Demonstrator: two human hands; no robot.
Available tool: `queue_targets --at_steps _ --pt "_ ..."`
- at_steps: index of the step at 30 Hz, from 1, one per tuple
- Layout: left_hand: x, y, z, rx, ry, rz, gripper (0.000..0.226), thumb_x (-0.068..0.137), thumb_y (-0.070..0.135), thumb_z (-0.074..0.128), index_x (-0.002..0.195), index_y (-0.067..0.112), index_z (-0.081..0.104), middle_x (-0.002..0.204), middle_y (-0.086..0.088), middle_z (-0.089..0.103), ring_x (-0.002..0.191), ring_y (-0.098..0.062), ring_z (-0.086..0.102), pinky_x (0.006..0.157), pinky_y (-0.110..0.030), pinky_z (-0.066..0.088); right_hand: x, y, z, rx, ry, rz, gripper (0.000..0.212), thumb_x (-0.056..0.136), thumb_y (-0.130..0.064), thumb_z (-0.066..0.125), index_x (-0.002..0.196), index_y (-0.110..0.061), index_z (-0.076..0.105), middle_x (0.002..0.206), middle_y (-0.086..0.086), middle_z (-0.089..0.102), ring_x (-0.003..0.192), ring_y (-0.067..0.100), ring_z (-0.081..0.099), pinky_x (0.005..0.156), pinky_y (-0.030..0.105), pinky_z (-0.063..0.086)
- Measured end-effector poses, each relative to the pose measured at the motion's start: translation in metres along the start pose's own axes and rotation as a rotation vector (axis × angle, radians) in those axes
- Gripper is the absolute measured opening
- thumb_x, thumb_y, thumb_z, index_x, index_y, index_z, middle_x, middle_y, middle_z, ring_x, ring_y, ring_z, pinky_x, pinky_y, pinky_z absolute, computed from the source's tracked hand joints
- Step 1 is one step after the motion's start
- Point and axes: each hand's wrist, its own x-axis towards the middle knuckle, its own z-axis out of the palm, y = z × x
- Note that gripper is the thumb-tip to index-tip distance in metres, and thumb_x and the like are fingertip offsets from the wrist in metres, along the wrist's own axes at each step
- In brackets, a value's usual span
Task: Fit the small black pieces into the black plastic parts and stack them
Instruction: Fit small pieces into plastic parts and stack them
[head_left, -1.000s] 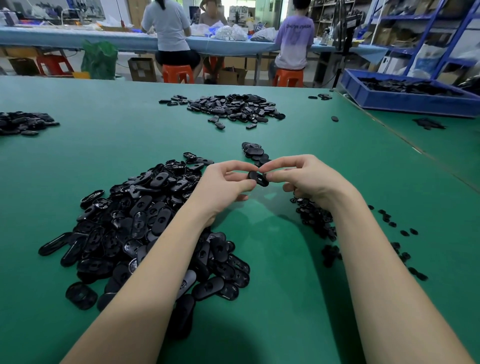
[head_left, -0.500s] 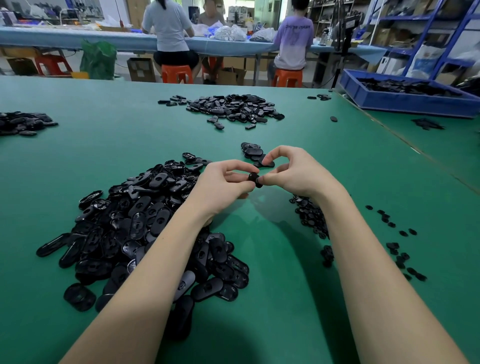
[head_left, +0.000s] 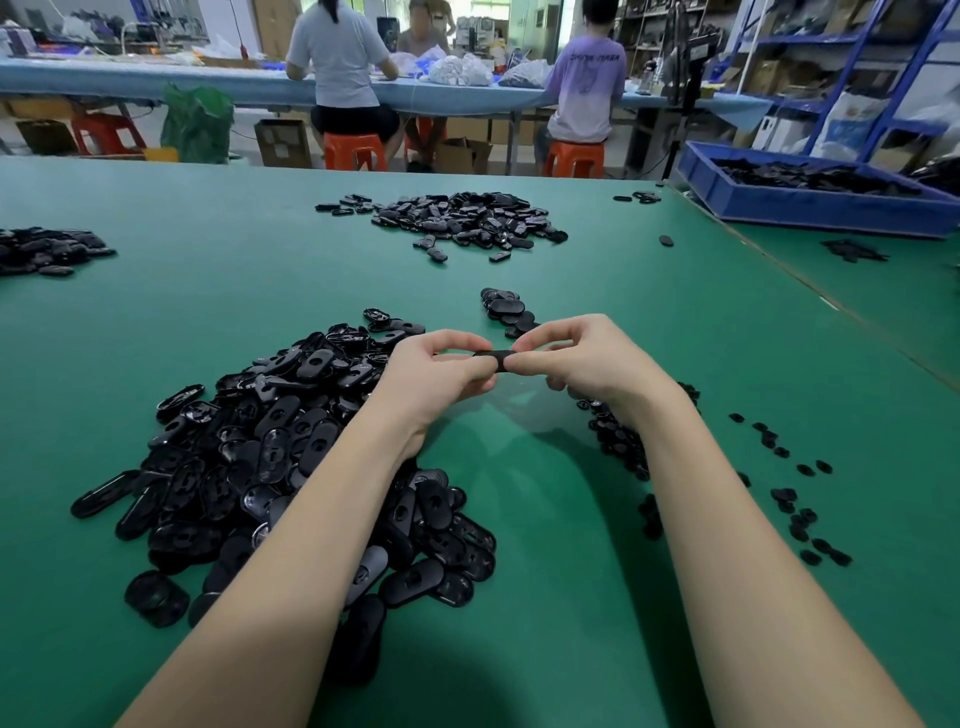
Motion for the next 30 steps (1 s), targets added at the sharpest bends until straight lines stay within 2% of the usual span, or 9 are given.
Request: queue_targets --at_steps 6,9,17,22,30 --pt "0.0 -0.003 0.0 0.067 0.034 0.039 0.017 0.083 -0.008 0.071 0.088 0.009 0.069 0.079 -0.011 0.073 0.065 -0.017 0.067 0.075 -0.023 0.058 0.006 -0.001 0.01 -0.029 0.079 0.018 0.013 0.075 -0.03 0.085 0.079 -0.022 0.074 0.051 -0.013 0.053 0.036 0.001 0.039 0.037 0.012 0.029" --pt "0.001 -0.004 -0.001 0.079 0.053 0.043 0.017 0.083 -0.007 0.072 0.086 0.01 0.069 0.078 -0.009 0.073 0.067 -0.016 0.068 0.076 -0.023 0.059 0.007 0.001 0.016 -0.005 0.08 0.0 0.01 0.079 -0.024 0.081 0.077 -0.022 0.072 0.047 -0.016 0.054 0.038 0.0 0.043 0.037 0.011 0.03" --pt "0.002 -0.008 0.004 0.08 0.078 0.042 0.015 0.084 -0.003 0.073 0.088 0.01 0.068 0.082 -0.01 0.073 0.07 -0.017 0.069 0.08 -0.027 0.059 0.008 0.005 0.02 0.001 0.132 -0.064 0.013 0.077 -0.024 0.083 0.077 -0.019 0.07 0.059 -0.011 0.058 0.043 -0.003 0.046 0.045 0.008 0.035" --pt "0.002 -0.006 0.0 -0.028 -0.017 0.072 0.014 0.085 -0.007 0.07 0.093 0.005 0.07 0.081 -0.013 0.073 0.07 -0.017 0.07 0.077 -0.021 0.059 0.007 0.008 0.016 0.125 0.14 -0.064 0.012 0.08 -0.019 0.082 0.08 -0.018 0.071 0.055 -0.019 0.06 0.045 -0.007 0.049 0.044 0.005 0.034" --pt "0.003 -0.008 0.001 -0.039 0.026 0.027 0.018 0.084 -0.012 0.069 0.083 0.005 0.069 0.072 -0.01 0.072 0.063 -0.016 0.07 0.072 -0.021 0.06 0.004 0.008 0.021 0.109 0.123 -0.059 0.012 0.081 -0.013 0.08 0.08 -0.015 0.069 0.067 -0.003 0.061 0.049 0.0 0.049 0.049 0.008 0.038"
